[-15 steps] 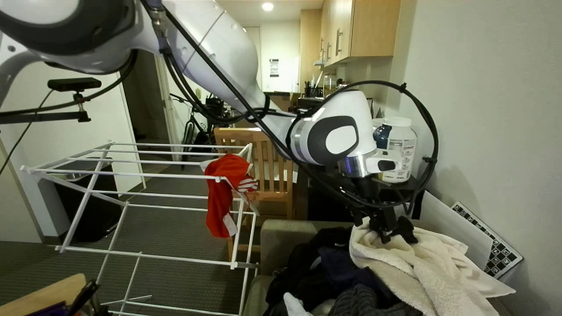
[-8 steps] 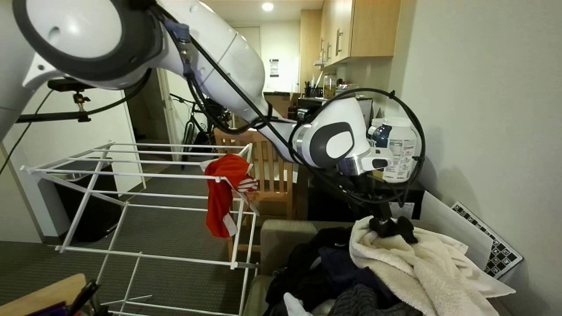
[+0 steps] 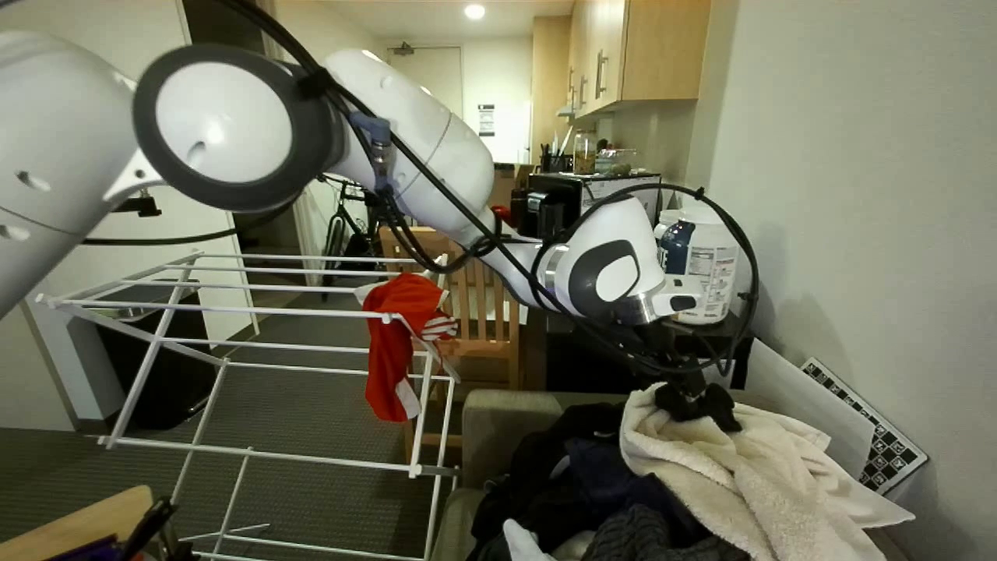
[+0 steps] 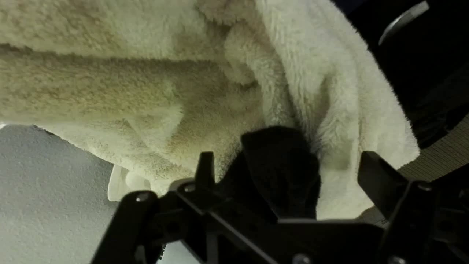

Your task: Put the black sock on the orange cloth on the white rack

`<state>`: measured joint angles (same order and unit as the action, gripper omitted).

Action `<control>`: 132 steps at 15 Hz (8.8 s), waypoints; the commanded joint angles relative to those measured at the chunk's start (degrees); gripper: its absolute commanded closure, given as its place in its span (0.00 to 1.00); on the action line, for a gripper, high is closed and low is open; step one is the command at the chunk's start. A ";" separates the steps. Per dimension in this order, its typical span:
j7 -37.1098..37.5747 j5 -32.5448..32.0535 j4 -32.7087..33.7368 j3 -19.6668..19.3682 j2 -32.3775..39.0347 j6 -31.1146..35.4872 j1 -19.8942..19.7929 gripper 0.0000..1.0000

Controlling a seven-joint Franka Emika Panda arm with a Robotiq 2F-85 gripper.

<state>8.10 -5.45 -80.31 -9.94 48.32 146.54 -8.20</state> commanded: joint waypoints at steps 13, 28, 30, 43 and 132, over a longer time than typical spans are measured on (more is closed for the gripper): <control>1.55 0.17 2.79 -2.05 1.59 0.28 0.93 0.98; -13.27 6.38 -25.35 7.95 -31.21 -8.87 -0.69 0.97; -15.05 8.27 -27.59 8.48 -34.54 -11.60 -0.46 0.97; -17.61 4.15 -34.59 2.21 -36.63 -9.30 -1.51 0.97; 8.41 -0.90 -34.24 -7.05 -23.15 7.27 1.75 0.25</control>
<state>14.52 -5.12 -114.23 -16.13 24.16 152.00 -7.28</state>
